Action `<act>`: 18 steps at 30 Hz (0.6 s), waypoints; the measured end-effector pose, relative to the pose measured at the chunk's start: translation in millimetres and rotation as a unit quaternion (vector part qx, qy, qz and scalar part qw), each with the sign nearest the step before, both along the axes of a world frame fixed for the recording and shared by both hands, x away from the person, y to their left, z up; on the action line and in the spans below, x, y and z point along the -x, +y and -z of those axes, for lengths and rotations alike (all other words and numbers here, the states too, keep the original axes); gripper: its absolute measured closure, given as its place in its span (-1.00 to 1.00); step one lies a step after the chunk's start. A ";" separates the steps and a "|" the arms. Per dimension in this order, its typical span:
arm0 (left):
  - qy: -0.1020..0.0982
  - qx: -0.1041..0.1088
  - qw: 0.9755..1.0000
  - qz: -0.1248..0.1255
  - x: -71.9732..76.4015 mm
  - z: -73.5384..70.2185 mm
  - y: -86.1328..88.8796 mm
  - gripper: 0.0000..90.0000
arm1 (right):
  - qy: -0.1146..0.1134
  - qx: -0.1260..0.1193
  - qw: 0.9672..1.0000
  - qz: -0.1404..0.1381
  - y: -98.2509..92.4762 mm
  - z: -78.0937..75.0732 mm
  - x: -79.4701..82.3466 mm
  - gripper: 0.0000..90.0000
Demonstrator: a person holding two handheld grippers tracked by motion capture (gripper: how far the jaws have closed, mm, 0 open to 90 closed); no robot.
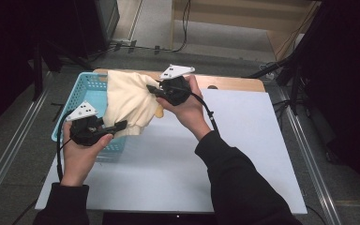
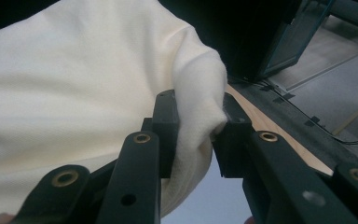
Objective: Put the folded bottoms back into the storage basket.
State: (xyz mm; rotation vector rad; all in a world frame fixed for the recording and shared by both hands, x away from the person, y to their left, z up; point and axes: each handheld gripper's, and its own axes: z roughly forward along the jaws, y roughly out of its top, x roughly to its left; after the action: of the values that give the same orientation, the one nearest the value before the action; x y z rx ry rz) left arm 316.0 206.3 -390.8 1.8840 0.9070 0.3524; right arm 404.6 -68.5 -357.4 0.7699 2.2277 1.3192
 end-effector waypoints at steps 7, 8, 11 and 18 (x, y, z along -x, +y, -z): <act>0.004 0.006 1.000 -0.011 -5.4 1.4 21.1 0.29 | 0.004 0.006 1.000 -0.007 22.6 0.0 -10.0 0.57; 0.005 0.008 1.000 -0.013 -5.7 1.5 24.8 0.29 | 0.004 0.005 1.000 -0.008 26.0 0.0 -11.3 0.57; 0.007 0.012 1.000 -0.021 -7.1 3.2 34.5 0.29 | 0.008 0.007 1.000 -0.010 37.6 0.5 -14.5 0.57; 0.011 0.005 0.999 -0.031 -16.3 8.7 53.0 0.27 | 0.012 0.018 1.000 -0.016 59.3 4.2 -26.8 0.57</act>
State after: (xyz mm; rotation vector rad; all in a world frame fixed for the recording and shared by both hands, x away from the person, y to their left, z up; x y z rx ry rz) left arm 332.3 259.3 -399.5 1.8570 0.9824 0.3641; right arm 431.4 -9.2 -361.7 0.7441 2.2841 1.2886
